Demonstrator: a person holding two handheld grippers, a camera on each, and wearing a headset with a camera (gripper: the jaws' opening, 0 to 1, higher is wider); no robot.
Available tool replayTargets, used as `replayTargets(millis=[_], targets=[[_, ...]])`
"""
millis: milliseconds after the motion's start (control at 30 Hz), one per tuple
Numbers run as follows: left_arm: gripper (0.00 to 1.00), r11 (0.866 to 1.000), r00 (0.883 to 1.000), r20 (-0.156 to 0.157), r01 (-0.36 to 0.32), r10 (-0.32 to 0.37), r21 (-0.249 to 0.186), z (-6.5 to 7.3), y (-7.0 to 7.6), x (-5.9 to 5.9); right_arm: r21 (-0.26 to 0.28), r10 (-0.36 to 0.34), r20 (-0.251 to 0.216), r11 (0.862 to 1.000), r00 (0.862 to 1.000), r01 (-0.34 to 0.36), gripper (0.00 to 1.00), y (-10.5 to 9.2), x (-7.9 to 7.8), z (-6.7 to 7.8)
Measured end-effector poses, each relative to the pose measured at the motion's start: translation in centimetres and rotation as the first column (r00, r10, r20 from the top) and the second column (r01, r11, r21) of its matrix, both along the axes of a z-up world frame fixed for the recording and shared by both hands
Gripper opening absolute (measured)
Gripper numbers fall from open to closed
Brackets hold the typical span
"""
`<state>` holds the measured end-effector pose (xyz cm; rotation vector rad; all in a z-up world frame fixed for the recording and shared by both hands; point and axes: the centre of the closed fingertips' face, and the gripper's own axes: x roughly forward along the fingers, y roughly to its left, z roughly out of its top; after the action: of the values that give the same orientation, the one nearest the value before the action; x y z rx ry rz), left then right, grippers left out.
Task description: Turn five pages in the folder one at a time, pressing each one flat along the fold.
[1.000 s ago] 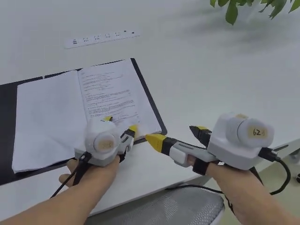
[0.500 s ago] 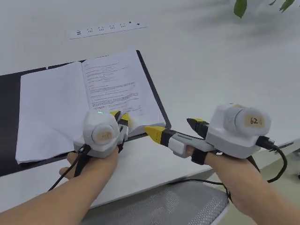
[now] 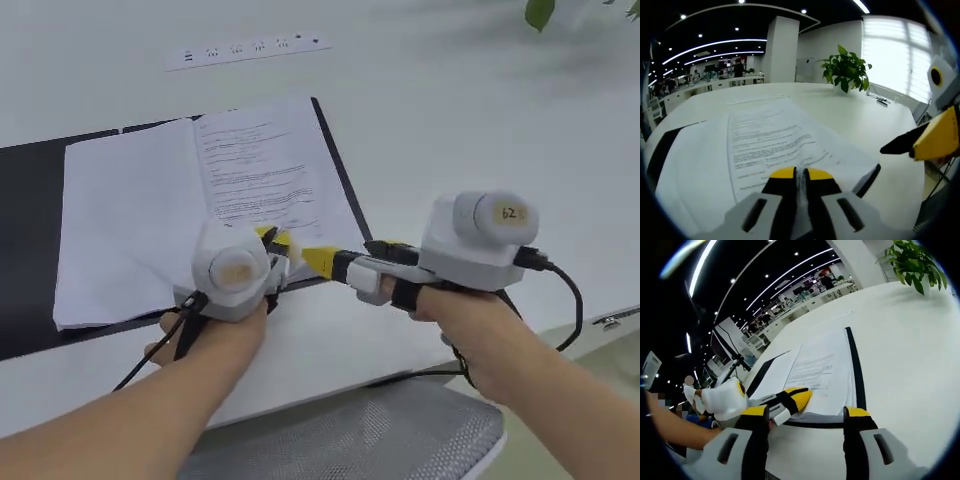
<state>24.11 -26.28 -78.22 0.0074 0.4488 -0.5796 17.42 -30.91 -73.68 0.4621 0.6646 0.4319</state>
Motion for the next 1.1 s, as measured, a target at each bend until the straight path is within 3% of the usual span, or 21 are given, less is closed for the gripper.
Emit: replayTargets(millis=[167, 267, 367, 467, 567, 633, 733, 900, 933, 1000, 1033, 1100], targets=[[0.06, 1.000, 1.000, 0.002, 0.002, -0.002, 0.001, 0.0, 0.0, 0.0, -0.001, -0.020, -0.043, 1.000, 0.999, 0.020, 0.57, -0.1, 0.2, -1.5], [0.06, 1.000, 1.000, 0.003, 0.002, -0.002, -0.002, 0.0, 0.0, -0.1, 0.059, -0.054, -0.070, 0.997, 0.996, 0.058, 0.53, -0.2, 0.3, -1.9], [0.06, 1.000, 1.000, 0.004, 0.003, -0.003, -0.002, 0.0, 0.0, -0.1, 0.069, -0.090, -0.067, 0.993, 0.994, 0.095, 0.45, -0.7, 0.6, -1.9], [0.06, 1.000, 1.000, 0.006, 0.005, -0.005, 0.000, 0.0, 0.0, -0.1, 0.101, -0.136, -0.097, 0.984, 0.986, 0.146, 0.35, -1.1, 0.8, -2.2], [0.06, 1.000, 1.000, 0.005, 0.008, -0.008, 0.003, 0.0, 0.0, -0.1, 0.092, -0.162, -0.120, 0.981, 0.979, 0.173, 0.19, -1.8, 1.0, -2.9], [0.06, 1.000, 1.000, 0.003, 0.014, -0.014, 0.008, 0.1, -0.1, -0.1, 0.072, -0.181, -0.112, 0.979, 0.977, 0.189, 0.04, -2.3, 1.2, -2.9], [0.06, 1.000, 1.000, -0.001, 0.021, -0.021, 0.015, 0.0, -0.1, 0.0, 0.082, -0.199, -0.103, 0.975, 0.975, 0.208, 0.00, -2.6, 1.3, -2.7], [0.08, 1.000, 0.998, -0.056, 0.018, -0.018, -0.016, 0.2, -0.2, -0.2, 0.085, -0.204, -0.092, 0.974, 0.975, 0.212, 0.00, -2.3, 1.3, -1.9], [0.09, 0.998, 0.994, -0.105, 0.012, -0.018, -0.059, 0.4, -0.2, -0.6, 0.098, -0.201, -0.085, 0.973, 0.976, 0.209, 0.00, -2.1, 1.3, -1.5], [0.16, 0.998, 0.990, -0.140, 0.022, -0.031, -0.065, 0.6, 0.3, -1.1, 0.105, -0.195, -0.074, 0.974, 0.978, 0.203, 0.00, -1.8, 1.3, -0.7], [0.21, 0.998, 0.988, -0.149, 0.029, -0.036, -0.049, 1.0, 0.8, -1.4, 0.109, -0.192, -0.070, 0.974, 0.979, 0.198, 0.00, -1.6, 1.2, -0.3], [0.31, 0.998, 0.990, -0.130, 0.053, -0.056, -0.022, 1.5, 1.5, -1.9, 0.133, -0.188, -0.055, 0.972, 0.981, 0.194, 0.00, -1.1, 1.2, 0.6]])
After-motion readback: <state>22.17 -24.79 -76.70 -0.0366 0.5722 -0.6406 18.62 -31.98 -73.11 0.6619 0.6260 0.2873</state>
